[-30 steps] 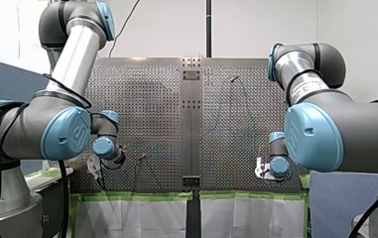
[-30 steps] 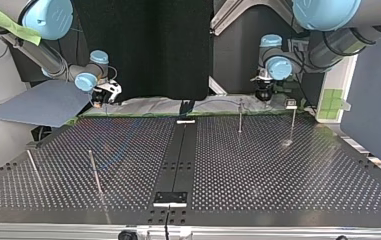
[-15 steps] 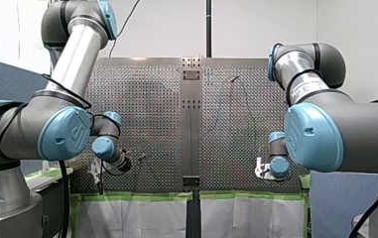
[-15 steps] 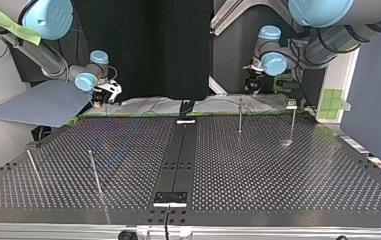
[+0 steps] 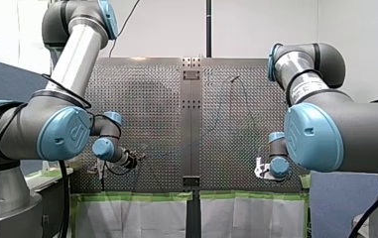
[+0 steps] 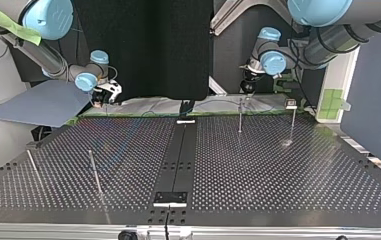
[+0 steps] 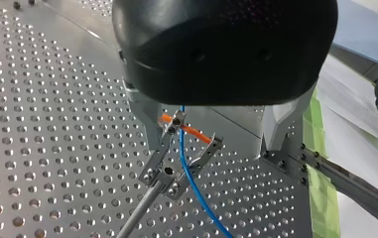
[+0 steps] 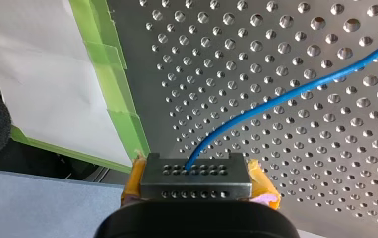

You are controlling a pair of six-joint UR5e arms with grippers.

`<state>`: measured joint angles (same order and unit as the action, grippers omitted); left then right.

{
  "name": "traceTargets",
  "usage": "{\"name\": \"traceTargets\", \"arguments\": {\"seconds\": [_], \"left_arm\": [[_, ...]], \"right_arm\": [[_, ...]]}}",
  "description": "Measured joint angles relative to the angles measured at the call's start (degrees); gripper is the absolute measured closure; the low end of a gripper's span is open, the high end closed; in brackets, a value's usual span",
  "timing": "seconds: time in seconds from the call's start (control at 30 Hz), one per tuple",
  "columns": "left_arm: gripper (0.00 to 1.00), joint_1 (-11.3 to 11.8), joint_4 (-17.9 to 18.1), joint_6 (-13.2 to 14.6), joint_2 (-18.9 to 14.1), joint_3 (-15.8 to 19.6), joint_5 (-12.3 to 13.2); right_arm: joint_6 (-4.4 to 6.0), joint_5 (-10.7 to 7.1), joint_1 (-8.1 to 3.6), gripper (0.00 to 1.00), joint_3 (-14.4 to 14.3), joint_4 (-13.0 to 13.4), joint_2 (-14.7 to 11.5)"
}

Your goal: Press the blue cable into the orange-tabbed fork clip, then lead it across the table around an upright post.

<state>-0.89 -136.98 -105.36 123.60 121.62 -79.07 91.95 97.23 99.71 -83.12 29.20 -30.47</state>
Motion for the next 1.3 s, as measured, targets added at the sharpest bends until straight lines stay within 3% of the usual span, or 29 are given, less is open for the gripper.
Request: {"name": "traceTargets", "arguments": {"seconds": [0.63,1.3], "left_arm": [[0.02,0.0,0.6,8.6,0.0,0.0,0.0],[0.02,0.0,0.3,8.7,0.0,0.0,0.0]], "right_arm": [[0.08,-0.03,0.09,1.00,0.0,0.0,0.0],[0.52,-0.89,0.16,1.00,0.0,-0.1,0.0]]}}
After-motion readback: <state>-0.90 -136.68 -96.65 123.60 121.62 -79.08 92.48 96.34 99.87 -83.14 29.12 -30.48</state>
